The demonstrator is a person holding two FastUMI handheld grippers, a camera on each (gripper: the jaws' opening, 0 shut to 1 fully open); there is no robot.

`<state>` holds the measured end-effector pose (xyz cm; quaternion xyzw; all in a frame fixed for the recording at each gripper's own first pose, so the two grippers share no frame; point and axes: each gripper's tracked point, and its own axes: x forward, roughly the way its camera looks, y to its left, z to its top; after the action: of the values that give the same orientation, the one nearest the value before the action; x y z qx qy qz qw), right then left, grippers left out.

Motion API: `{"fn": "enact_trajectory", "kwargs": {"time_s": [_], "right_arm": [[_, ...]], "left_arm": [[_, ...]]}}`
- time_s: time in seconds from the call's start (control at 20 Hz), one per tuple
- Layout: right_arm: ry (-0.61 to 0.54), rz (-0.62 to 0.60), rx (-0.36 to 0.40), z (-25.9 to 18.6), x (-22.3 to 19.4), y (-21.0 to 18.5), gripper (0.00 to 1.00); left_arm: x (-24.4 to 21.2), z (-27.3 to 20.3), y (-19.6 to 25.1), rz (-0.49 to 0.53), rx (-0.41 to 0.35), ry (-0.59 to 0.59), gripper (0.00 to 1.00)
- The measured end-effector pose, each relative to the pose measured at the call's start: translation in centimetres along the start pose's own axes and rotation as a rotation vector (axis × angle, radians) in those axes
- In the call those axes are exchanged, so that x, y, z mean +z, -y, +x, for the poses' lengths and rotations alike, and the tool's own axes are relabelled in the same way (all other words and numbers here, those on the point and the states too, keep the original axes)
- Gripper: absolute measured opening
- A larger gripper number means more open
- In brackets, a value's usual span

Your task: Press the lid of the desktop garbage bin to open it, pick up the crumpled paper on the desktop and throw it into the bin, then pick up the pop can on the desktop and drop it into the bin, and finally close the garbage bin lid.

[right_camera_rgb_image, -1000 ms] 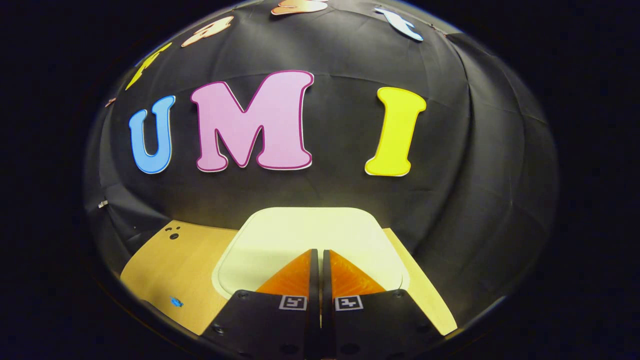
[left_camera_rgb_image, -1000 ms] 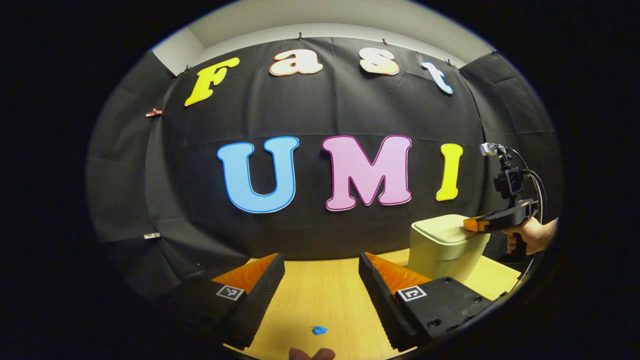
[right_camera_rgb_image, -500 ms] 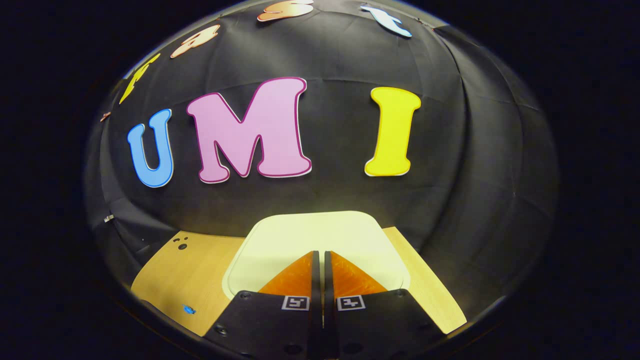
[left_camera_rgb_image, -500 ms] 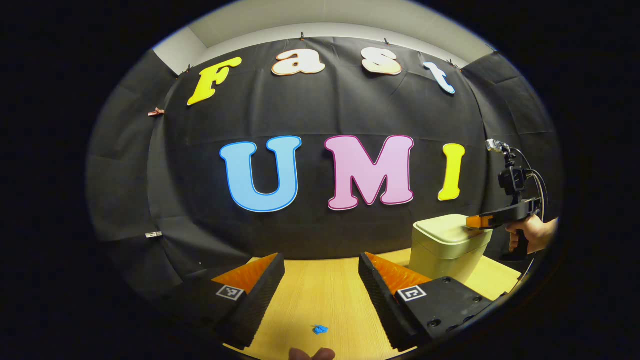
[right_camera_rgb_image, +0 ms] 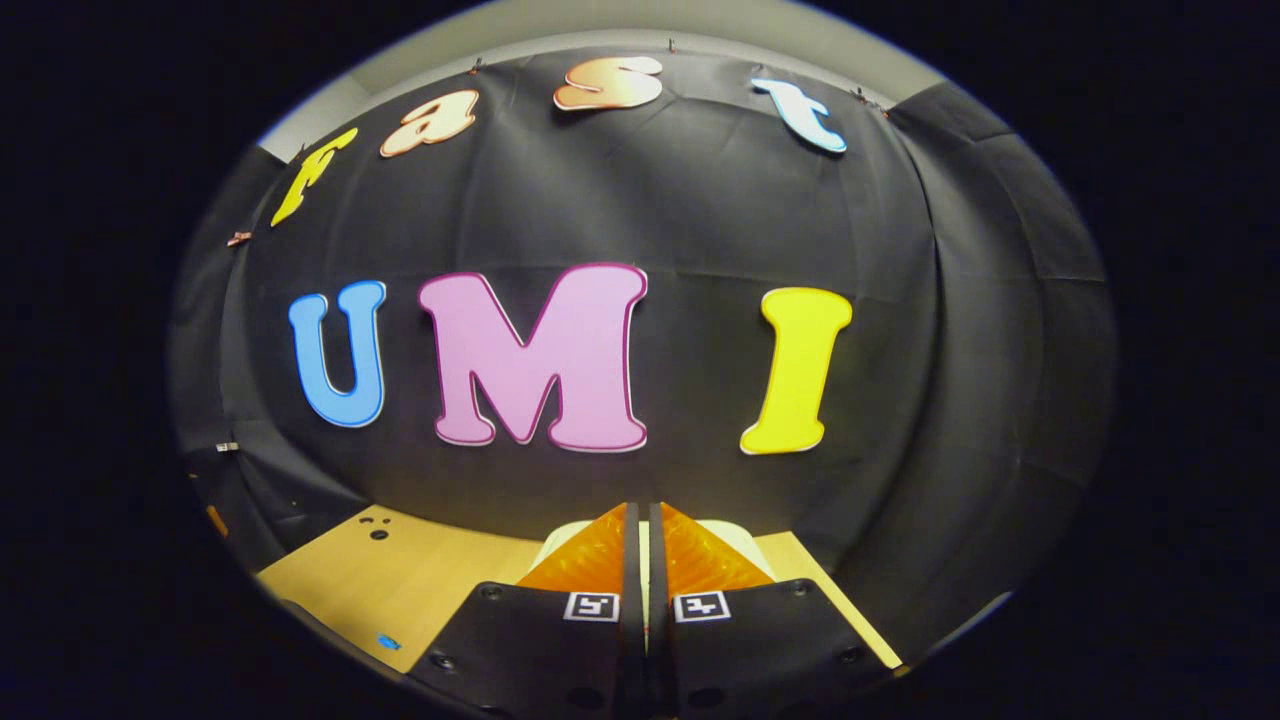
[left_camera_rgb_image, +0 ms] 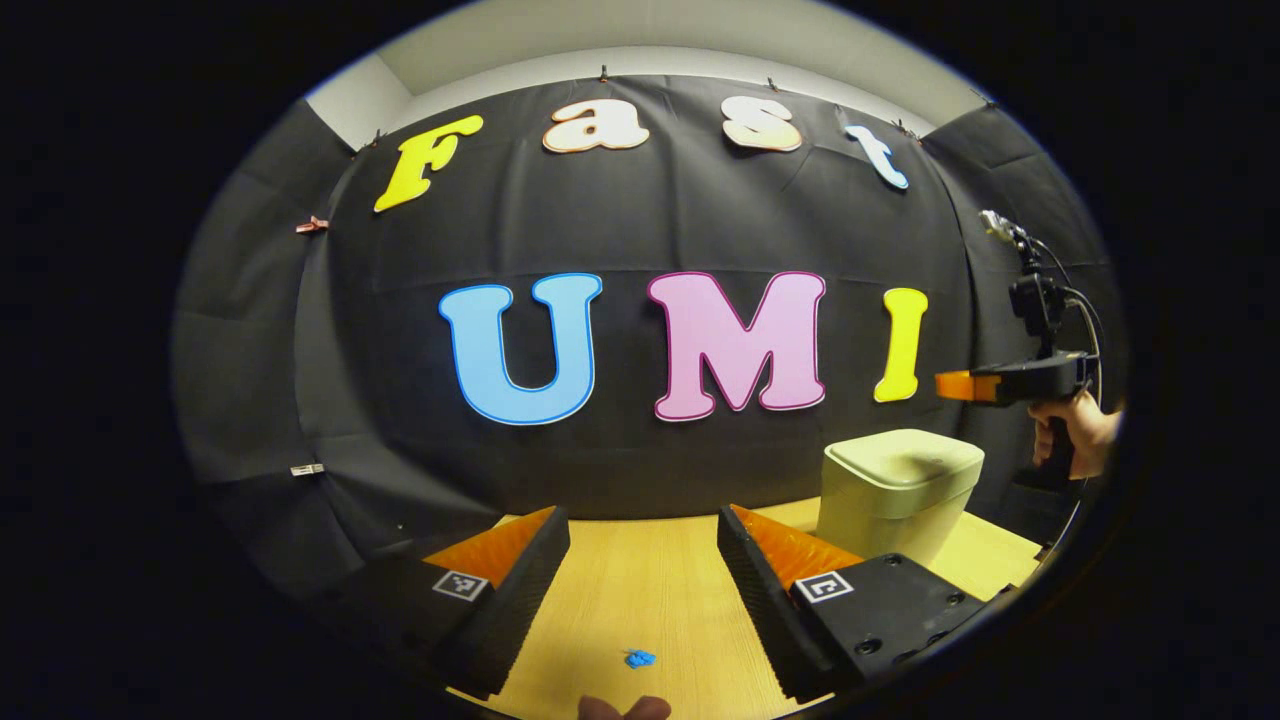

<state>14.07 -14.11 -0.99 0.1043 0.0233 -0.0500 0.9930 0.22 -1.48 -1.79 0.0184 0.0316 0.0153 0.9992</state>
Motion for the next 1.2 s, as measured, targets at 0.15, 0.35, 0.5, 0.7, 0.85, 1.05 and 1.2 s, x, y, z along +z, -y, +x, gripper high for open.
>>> {"fn": "enact_trajectory", "kwargs": {"time_s": [0.15, 0.35, 0.5, 0.7, 0.85, 1.05, 1.2], "right_arm": [[0.031, -0.001, -0.009, -0.4, 1.6, 0.1, 0.05], [-0.087, -0.023, -0.006, -0.4, -2.1, 0.3, 0.05], [-0.229, -0.038, 0.005, -0.2, -7.1, -0.1, 0.05], [-0.349, -0.047, 0.019, -0.4, -11.4, -0.5, 0.06], [-0.401, -0.01, 0.026, -0.2, -12.7, -0.5, 0.06], [-0.423, 0.162, 0.047, -0.3, -13.0, -0.5, 0.06], [-0.361, 0.141, 0.024, -0.2, -11.2, 0.3, 0.05]], "left_arm": [[-0.2, 0.0, 0.1, -0.004, -0.006, -0.003, 0.95], [-0.2, 0.1, 0.1, -0.009, -0.007, 0.002, 0.95], [-0.3, 0.0, -0.1, -0.015, -0.002, -0.002, 0.96], [-0.5, -0.1, -0.6, -0.012, 0.009, -0.006, 0.95], [-0.6, 0.1, -0.7, -0.012, 0.013, -0.011, 0.95], [-0.8, 0.2, -0.5, -0.019, 0.011, -0.014, 0.96], [-0.4, 0.0, -0.2, -0.008, 0.001, -0.003, 0.96]]}}
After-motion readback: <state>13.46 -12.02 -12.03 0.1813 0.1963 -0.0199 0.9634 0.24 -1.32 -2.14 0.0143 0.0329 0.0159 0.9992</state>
